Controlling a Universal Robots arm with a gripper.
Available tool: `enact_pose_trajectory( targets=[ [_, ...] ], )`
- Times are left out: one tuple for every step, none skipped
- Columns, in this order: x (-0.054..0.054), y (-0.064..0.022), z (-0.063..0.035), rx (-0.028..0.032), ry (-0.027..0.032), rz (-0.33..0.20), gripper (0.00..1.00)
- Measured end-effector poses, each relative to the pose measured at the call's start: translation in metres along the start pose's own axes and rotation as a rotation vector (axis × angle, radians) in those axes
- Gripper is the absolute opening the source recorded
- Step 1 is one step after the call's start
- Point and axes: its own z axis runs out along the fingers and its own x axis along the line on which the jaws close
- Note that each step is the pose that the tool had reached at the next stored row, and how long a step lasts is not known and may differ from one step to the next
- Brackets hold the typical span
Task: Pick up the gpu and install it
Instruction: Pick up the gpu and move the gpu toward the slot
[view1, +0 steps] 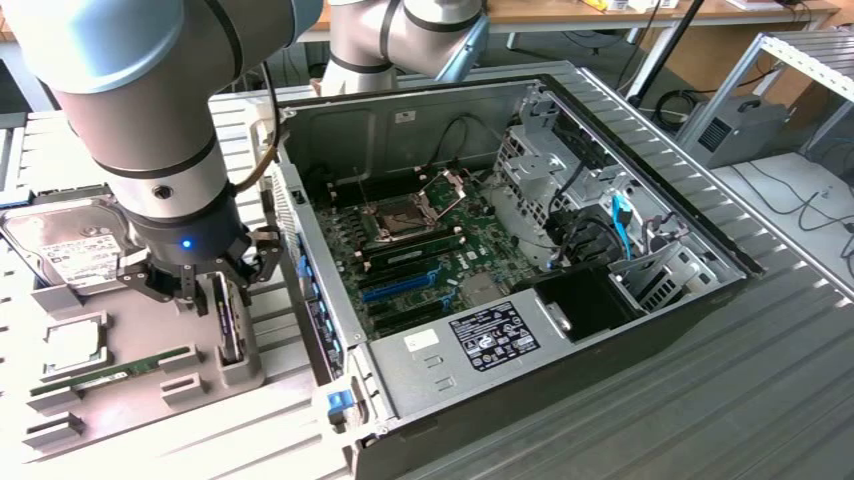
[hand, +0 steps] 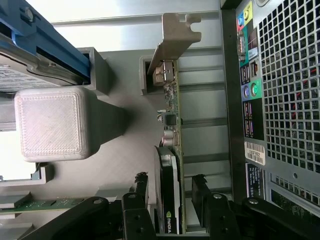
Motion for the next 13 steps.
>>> enact_pose_trajectory(
  targets=[
    [0.0000,0.0000,0.0000,0.0000,0.0000,0.000,0.48],
    [0.0000,0.0000,0.0000,0.0000,0.0000,0.000,0.48],
    [0.0000,0.0000,0.0000,-0.0001,-0.0001,0.000,0.48],
    [0.0000,0.0000,0.0000,0.0000,0.0000,0.000,0.48],
    [0.0000,0.0000,0.0000,0.0000,0.0000,0.000,0.48],
    [0.0000,0.0000,0.0000,0.0000,0.0000,0.000,0.48],
    [0.0000,0.0000,0.0000,0.0000,0.0000,0.000,0.47],
    [0.0000,0.0000,0.0000,0.0000,0.0000,0.000,0.40],
    [0.0000,0.0000,0.0000,-0.0001,0.0000,0.000,0.40],
    [0.0000,0.0000,0.0000,0.0000,0.0000,0.000,0.34],
    [0.0000,0.0000,0.0000,0.0000,0.0000,0.000,0.28],
    [0.0000,0.0000,0.0000,0.0000,0.0000,0.000,0.27],
    [0.0000,0.0000,0.0000,0.0000,0.0000,0.000,0.27]
  ],
)
